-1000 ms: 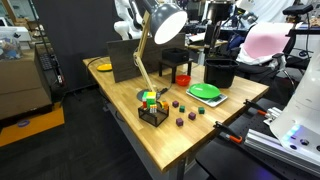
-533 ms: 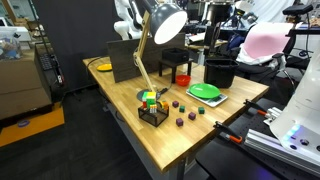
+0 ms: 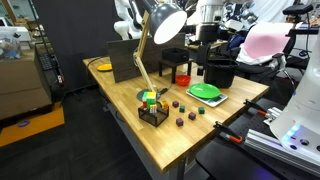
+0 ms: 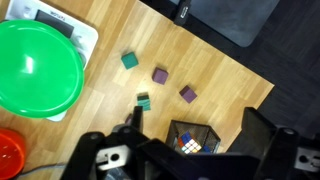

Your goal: Move the purple block on the left forward

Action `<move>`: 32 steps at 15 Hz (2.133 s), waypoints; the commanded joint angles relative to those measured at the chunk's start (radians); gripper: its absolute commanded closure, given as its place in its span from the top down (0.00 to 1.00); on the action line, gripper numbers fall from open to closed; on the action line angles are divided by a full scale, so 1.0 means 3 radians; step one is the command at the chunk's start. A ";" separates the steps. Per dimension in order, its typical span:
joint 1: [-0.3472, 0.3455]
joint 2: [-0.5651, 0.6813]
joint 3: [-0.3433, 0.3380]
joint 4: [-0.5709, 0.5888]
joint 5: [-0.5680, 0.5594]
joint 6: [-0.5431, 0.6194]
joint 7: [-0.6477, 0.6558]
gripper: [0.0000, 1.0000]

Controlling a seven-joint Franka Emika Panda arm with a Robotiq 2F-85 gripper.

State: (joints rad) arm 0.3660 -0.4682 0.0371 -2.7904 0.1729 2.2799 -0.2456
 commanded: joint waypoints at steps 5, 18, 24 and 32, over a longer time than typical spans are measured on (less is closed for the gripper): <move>-0.0032 0.0450 0.0038 0.0005 0.0550 0.0090 -0.0187 1.00; -0.0060 0.0610 0.0102 0.0091 0.0497 0.0078 -0.0204 1.00; -0.0083 0.1249 0.0194 0.0102 0.0714 0.0207 -0.0251 1.00; -0.0266 0.1696 0.0390 0.0150 0.1142 0.0392 -0.0499 1.00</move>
State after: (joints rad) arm 0.3365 0.0416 0.1055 -2.7459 0.5207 2.3995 -0.3987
